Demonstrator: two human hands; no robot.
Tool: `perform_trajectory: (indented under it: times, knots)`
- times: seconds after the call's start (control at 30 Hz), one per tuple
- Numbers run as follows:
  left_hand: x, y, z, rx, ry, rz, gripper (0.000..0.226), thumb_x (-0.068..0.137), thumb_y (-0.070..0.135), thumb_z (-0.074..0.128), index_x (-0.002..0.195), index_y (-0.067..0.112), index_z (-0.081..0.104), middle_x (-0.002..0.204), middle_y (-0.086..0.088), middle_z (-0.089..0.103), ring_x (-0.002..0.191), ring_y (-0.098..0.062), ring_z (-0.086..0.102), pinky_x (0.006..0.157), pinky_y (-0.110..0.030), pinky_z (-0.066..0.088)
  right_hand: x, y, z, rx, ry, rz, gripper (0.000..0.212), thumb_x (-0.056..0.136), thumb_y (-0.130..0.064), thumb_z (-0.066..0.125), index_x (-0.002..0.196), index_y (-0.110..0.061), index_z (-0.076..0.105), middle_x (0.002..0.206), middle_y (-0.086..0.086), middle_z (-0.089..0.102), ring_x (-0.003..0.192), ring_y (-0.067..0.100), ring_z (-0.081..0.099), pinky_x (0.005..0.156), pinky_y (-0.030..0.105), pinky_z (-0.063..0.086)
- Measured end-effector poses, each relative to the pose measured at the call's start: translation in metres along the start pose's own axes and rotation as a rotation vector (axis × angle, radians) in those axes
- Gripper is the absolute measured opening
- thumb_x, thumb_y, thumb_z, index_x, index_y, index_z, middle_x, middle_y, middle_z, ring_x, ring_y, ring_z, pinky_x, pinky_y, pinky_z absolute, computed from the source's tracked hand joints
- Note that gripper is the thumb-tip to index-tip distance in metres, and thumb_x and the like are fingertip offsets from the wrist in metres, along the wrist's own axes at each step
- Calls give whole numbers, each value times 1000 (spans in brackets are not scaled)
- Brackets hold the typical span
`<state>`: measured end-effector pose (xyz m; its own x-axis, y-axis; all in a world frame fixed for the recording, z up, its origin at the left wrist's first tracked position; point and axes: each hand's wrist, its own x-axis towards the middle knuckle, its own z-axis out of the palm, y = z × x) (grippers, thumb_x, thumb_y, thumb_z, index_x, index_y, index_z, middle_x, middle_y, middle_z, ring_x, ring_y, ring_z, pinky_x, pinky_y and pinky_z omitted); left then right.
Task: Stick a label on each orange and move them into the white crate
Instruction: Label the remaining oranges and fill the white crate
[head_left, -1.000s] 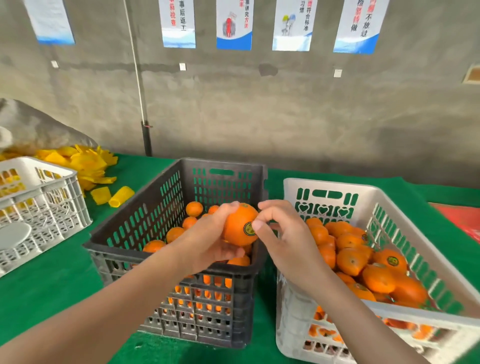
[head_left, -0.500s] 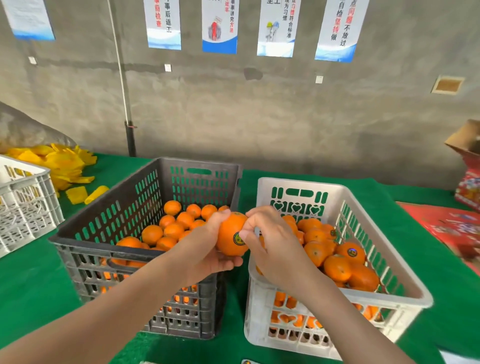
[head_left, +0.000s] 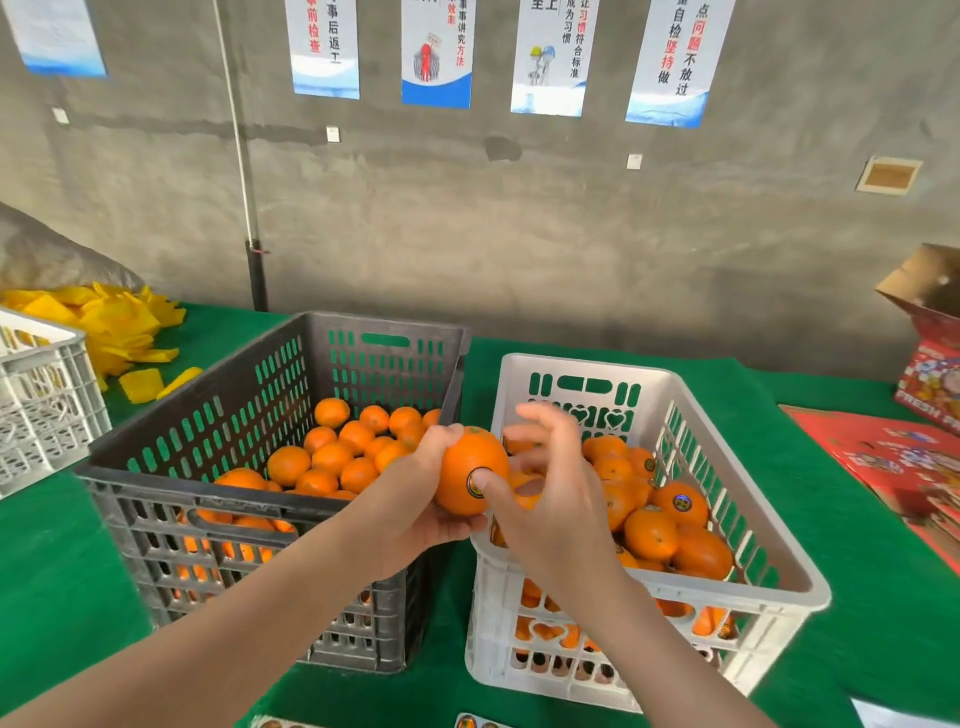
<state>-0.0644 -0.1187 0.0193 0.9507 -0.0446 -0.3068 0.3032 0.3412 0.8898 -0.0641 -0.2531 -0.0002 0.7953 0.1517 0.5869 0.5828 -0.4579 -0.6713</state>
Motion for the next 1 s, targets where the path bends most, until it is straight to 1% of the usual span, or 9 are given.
perform_trajectory:
  times: [0.13,0.23,0.37,0.5,0.57,0.67,0.73,0.87,1.0]
  knots:
    - [5,-9,7,-30,1,-38,35,94,44,50,116,17,49,110,-18,62,84,-28,63,60,-35,57,-6,11,-2,45,-34,75,49,86,-48,56,129,-34,37,123,-15,48,111,0,49,88,27,50]
    - [12,-16,14,-32,-75,-52,33,95,46,48,108,17,56,89,-13,74,78,-25,71,70,-38,59,-20,16,7,121,-83,45,57,83,-54,53,133,-38,32,126,-24,40,116,-4,44,92,21,46]
    - [32,-31,26,-27,-24,-18,43,94,55,43,102,17,61,79,-8,75,74,-22,73,57,-33,57,-16,39,2,96,-42,49,74,72,-18,76,121,-48,29,122,-18,40,111,-1,45,87,12,46]
    - [59,-46,38,495,172,335,51,101,46,26,77,18,61,64,0,69,72,-20,68,57,-25,50,5,69,-12,9,0,103,69,68,-21,80,111,-50,34,116,-15,43,103,-4,43,80,9,42]
    - [75,-59,40,992,165,535,32,102,28,36,90,10,60,84,-5,67,84,-27,63,66,-26,42,26,93,-21,-80,82,166,67,68,-25,81,117,-39,38,114,-14,41,103,-2,40,83,9,36]
    - [91,-76,40,1519,85,569,21,99,24,40,102,17,60,97,-1,64,83,-19,60,61,-21,37,66,134,-39,-50,192,390,64,69,-20,81,121,-21,44,115,-3,46,109,17,48,88,26,41]
    - [95,-78,41,1564,87,530,23,97,32,43,96,21,62,88,2,63,75,-13,55,54,-20,34,90,162,-45,-91,185,517,67,69,-19,81,125,-13,44,121,6,49,111,24,51,86,29,43]
    - [99,-80,38,1535,104,523,22,94,40,46,95,25,62,89,5,63,76,-11,57,62,-25,45,117,205,-31,-232,55,619,73,70,-19,79,131,-7,42,126,13,49,101,22,51,76,31,43]
    - [102,-83,37,1504,104,530,18,94,41,47,91,28,59,85,7,60,72,-9,53,53,-18,34,121,239,-8,-525,-14,667,67,77,-30,75,131,-10,40,132,12,48,119,32,47,94,44,45]
